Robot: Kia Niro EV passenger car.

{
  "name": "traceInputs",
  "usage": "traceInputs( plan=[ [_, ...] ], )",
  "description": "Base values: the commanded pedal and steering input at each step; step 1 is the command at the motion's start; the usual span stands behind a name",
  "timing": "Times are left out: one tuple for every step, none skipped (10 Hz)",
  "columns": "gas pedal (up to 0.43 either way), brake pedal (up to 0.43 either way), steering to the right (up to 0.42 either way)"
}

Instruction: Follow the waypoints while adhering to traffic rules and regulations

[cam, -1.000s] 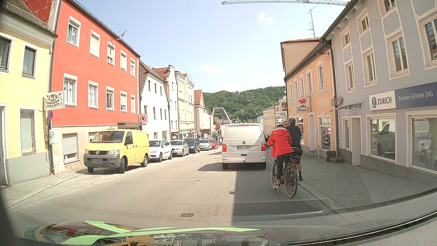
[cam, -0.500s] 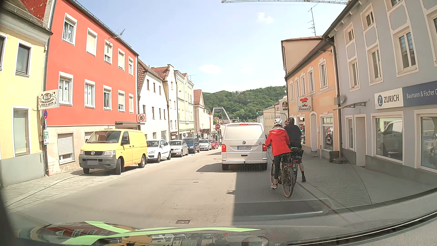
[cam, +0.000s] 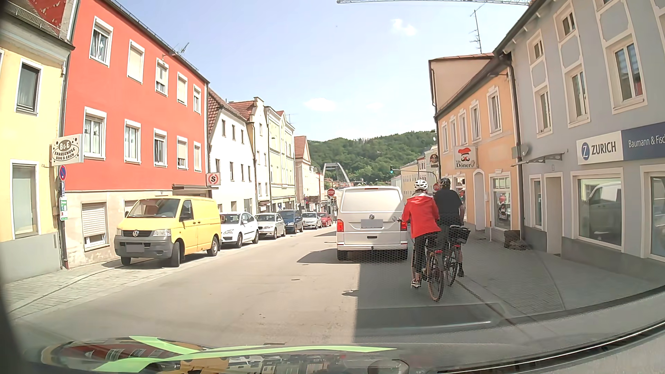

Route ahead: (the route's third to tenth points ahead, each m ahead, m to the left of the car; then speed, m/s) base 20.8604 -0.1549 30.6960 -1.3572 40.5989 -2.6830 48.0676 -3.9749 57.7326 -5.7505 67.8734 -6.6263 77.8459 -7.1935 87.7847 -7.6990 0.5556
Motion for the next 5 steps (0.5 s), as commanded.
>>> traceInputs(
  plan=[
    [0.0,0.183,-0.003],
    [0.0,0.183,-0.003],
    [0.0,0.189,-0.003],
    [0.0,0.189,-0.003],
    [0.0,0.189,-0.003]
  ],
)
